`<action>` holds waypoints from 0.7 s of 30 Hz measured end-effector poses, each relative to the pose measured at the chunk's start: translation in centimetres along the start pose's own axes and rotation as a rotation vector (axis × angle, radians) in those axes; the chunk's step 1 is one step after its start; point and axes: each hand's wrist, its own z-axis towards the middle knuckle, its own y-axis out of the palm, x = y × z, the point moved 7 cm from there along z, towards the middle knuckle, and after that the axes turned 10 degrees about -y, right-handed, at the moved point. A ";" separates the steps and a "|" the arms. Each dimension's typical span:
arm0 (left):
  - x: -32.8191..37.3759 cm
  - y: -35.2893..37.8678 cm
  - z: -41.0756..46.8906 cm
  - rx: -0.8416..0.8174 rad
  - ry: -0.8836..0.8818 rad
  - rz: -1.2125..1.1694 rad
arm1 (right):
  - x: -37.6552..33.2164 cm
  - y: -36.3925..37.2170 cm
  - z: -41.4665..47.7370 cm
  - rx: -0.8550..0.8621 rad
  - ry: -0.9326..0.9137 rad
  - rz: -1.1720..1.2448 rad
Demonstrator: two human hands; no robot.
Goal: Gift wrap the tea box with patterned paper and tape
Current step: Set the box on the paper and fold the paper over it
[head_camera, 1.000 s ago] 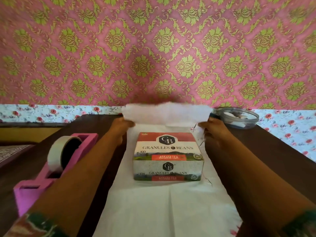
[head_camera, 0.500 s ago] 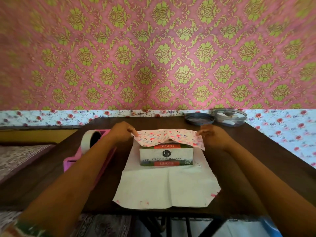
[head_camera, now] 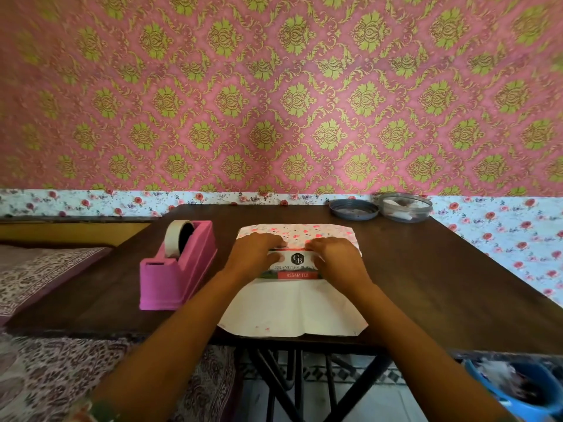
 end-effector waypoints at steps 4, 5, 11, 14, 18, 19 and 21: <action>0.7 -0.3 -0.6 0.038 -0.009 -0.002 | 0.2 0.4 -0.1 -0.030 0.030 0.062; 0.7 -0.3 -0.6 0.043 -0.013 -0.010 | 0.3 0.6 -0.2 -0.029 0.039 0.077; 0.9 -0.5 -1.4 0.123 0.006 -0.014 | 0.0 0.7 -1.0 0.109 0.075 0.115; 0.8 -0.4 -1.2 0.141 0.022 -0.011 | 0.1 0.9 -1.1 0.134 0.089 0.130; 0.4 -0.5 0.1 0.054 0.010 -0.113 | 0.5 0.9 -0.7 0.126 0.080 0.140; 0.5 -0.6 0.4 0.030 0.019 -0.150 | 0.5 0.6 -0.5 0.122 0.071 0.134; 0.7 -0.5 1.0 -0.038 0.036 -0.139 | 0.7 0.0 0.2 0.105 0.056 0.096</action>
